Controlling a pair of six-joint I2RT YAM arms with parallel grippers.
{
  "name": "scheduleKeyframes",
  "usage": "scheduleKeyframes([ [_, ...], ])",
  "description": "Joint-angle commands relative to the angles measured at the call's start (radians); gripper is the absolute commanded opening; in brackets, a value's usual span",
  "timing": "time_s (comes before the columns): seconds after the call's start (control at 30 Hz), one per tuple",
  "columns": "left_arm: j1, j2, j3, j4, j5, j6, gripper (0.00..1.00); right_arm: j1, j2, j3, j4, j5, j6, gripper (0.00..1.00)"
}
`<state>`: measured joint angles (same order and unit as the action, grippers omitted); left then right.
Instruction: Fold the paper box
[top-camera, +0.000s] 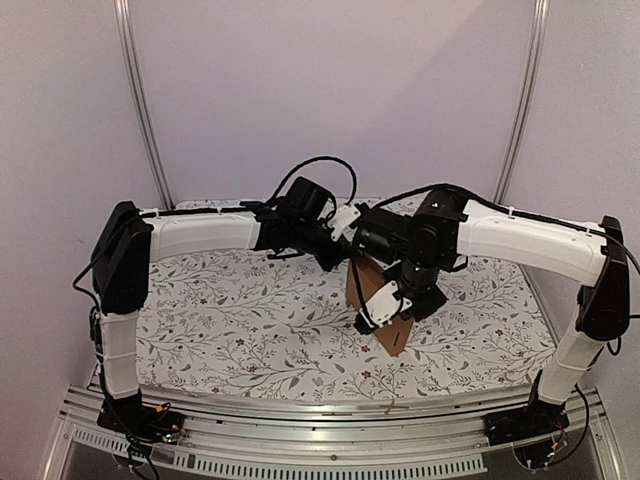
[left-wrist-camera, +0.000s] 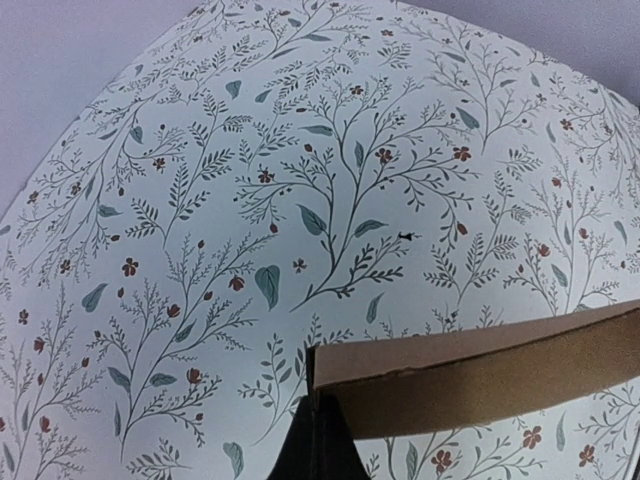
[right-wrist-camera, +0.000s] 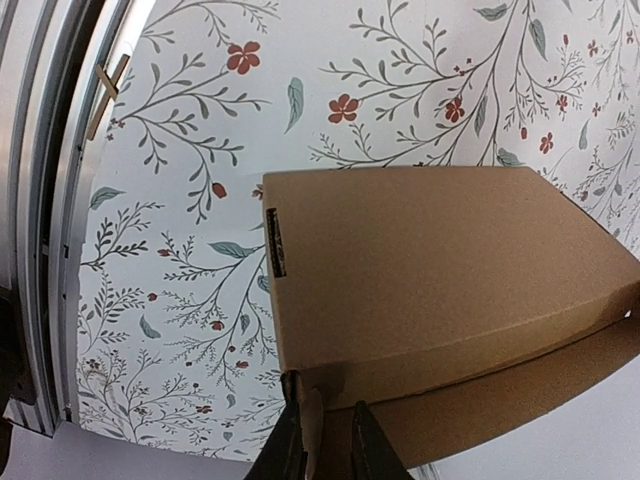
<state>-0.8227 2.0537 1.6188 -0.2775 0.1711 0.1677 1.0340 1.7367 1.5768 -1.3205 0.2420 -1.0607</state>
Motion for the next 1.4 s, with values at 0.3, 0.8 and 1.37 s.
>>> scheduleKeyframes([
  [0.3, -0.009, 0.034, -0.029, -0.135, -0.021, 0.013, 0.0, 0.008, 0.024, 0.04, -0.21, 0.068, -0.02, 0.16],
  [0.8, -0.009, 0.031, -0.032, -0.135, -0.024, 0.018, 0.0, 0.007, 0.02, 0.061, -0.278, 0.093, 0.022, 0.19],
  [1.37, -0.009, 0.019, -0.037, -0.135, -0.033, 0.019, 0.0, 0.009, -0.026, 0.029, -0.364, 0.095, 0.036, 0.24],
])
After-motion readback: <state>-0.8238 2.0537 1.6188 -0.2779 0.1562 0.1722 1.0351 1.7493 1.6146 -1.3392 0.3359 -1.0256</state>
